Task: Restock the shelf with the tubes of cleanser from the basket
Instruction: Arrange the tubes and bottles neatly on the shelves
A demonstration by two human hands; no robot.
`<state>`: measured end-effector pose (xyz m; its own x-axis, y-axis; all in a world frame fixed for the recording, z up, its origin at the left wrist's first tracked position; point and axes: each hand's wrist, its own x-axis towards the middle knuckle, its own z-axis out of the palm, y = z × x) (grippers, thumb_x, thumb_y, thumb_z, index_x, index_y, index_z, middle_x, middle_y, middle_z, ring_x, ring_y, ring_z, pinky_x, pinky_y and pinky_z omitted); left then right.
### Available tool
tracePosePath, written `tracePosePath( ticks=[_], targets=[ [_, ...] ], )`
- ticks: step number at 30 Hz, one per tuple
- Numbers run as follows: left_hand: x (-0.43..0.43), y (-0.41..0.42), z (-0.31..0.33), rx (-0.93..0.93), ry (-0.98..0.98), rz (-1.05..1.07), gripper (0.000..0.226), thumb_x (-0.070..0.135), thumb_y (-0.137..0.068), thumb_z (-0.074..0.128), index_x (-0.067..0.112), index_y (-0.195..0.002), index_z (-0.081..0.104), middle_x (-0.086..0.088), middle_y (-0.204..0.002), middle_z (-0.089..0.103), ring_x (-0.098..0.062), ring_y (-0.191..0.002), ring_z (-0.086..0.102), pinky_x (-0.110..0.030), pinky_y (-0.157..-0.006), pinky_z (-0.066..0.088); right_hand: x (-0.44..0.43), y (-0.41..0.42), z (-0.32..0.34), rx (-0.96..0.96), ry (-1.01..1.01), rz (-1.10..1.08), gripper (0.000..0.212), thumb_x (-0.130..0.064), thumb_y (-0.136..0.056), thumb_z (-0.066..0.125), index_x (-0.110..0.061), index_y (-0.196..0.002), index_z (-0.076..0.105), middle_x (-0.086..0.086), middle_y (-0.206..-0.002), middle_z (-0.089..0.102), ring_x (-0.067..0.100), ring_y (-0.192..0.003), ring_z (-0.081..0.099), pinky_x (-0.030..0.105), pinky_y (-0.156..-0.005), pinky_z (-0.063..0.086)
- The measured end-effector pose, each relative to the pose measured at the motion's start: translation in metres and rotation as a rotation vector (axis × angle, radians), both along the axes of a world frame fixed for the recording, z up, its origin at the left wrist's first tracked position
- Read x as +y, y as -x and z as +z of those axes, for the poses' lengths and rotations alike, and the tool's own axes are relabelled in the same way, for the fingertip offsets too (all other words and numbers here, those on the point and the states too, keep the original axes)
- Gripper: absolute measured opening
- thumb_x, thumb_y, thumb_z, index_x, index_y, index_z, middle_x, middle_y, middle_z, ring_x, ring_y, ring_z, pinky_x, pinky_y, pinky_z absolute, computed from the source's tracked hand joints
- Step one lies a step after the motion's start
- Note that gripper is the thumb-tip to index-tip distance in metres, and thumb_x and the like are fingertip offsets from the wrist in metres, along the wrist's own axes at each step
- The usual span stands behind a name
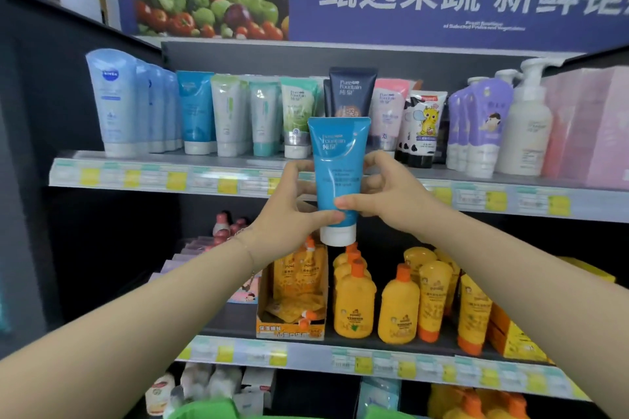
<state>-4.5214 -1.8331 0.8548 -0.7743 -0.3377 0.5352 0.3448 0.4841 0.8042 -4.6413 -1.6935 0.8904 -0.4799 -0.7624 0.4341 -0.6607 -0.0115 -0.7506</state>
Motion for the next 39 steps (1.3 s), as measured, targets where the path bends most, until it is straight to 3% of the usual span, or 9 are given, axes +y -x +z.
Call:
tracePosePath(
  ticks=[7,11,17,20,24,30,33,36,39],
  targets=[
    [-0.034,-0.035,0.024,0.067,0.021,0.011,0.064,0.008,-0.081,0.075,0.030,-0.128,0.037,0.002,-0.114,0.062,-0.014,-0.090,0.070,-0.023,-0.074,0.055,-0.039,-0.033,0.020,-0.020,0.088,0.028,0.054,-0.014,-0.077,0.080,-0.013,-0.118,0.044,0.005,-0.105,0.071,0.010,-0.085,0.073,0.029,-0.069,0.061],
    [-0.059,-0.051,0.032,0.077,0.044,0.012,0.064,0.011,-0.083,0.073,0.032,-0.130,0.035,0.002,-0.116,0.060,-0.012,-0.091,0.069,-0.019,-0.071,0.054,-0.064,-0.050,0.027,0.022,0.113,-0.010,0.058,-0.021,-0.074,0.082,-0.013,-0.118,0.046,0.005,-0.106,0.072,0.015,-0.091,0.072,0.043,-0.081,0.059],
    [-0.095,-0.065,0.041,0.127,0.076,0.024,0.061,0.012,-0.082,0.074,0.038,-0.123,0.036,0.000,-0.117,0.059,-0.014,-0.103,0.064,-0.018,-0.073,0.054,-0.098,-0.074,0.037,0.026,0.164,-0.044,0.054,-0.017,-0.076,0.081,-0.009,-0.117,0.047,0.008,-0.103,0.073,0.016,-0.087,0.073,0.037,-0.077,0.061],
    [-0.107,-0.073,0.049,0.141,0.080,0.041,0.062,0.012,-0.082,0.073,0.034,-0.127,0.037,-0.001,-0.114,0.058,-0.008,-0.089,0.066,-0.013,-0.064,0.050,-0.113,-0.081,0.041,0.032,0.191,-0.068,0.052,-0.019,-0.074,0.083,-0.011,-0.112,0.049,0.007,-0.099,0.074,0.018,-0.088,0.073,0.042,-0.080,0.060],
    [-0.122,-0.083,0.061,0.172,0.087,0.067,0.060,0.015,-0.084,0.072,0.036,-0.130,0.039,-0.001,-0.111,0.055,-0.001,-0.076,0.066,-0.011,-0.062,0.050,-0.132,-0.090,0.051,0.046,0.218,-0.072,0.045,-0.023,-0.076,0.082,-0.016,-0.108,0.049,0.001,-0.093,0.075,0.011,-0.081,0.073,0.032,-0.074,0.057],
    [-0.149,-0.084,0.077,0.234,0.076,0.110,0.060,0.011,-0.084,0.071,0.037,-0.129,0.041,0.002,-0.100,0.055,0.005,-0.068,0.062,-0.010,-0.066,0.049,-0.168,-0.096,0.064,0.055,0.250,-0.145,0.041,-0.037,-0.070,0.084,-0.023,-0.093,0.053,0.011,-0.094,0.073,0.024,-0.086,0.072,0.051,-0.084,0.056],
    [-0.164,-0.080,0.084,0.251,0.083,0.157,0.068,0.009,-0.081,0.075,0.031,-0.134,0.040,0.003,-0.097,0.054,-0.004,-0.070,0.065,-0.017,-0.069,0.054,-0.185,-0.098,0.070,0.047,0.256,-0.177,0.032,-0.031,-0.077,0.081,-0.024,-0.094,0.055,0.011,-0.094,0.071,0.019,-0.081,0.068,0.040,-0.078,0.056],
    [-0.182,-0.072,0.090,0.267,0.114,0.253,0.071,0.010,-0.073,0.081,0.035,-0.125,0.039,0.002,-0.096,0.056,-0.019,-0.086,0.066,-0.038,-0.083,0.056,-0.202,-0.096,0.078,-0.009,0.223,-0.161,0.032,-0.024,-0.082,0.077,-0.020,-0.107,0.057,0.010,-0.098,0.070,0.017,-0.081,0.066,0.026,-0.066,0.050],
    [-0.198,-0.062,0.095,0.243,0.119,0.334,0.066,0.015,-0.074,0.081,0.028,-0.123,0.040,0.005,-0.096,0.057,-0.012,-0.093,0.060,-0.039,-0.088,0.051,-0.223,-0.091,0.082,-0.059,0.196,-0.162,0.038,-0.018,-0.086,0.073,-0.014,-0.119,0.055,0.010,-0.101,0.069,0.017,-0.081,0.065,0.025,-0.066,0.050]
  ],
)
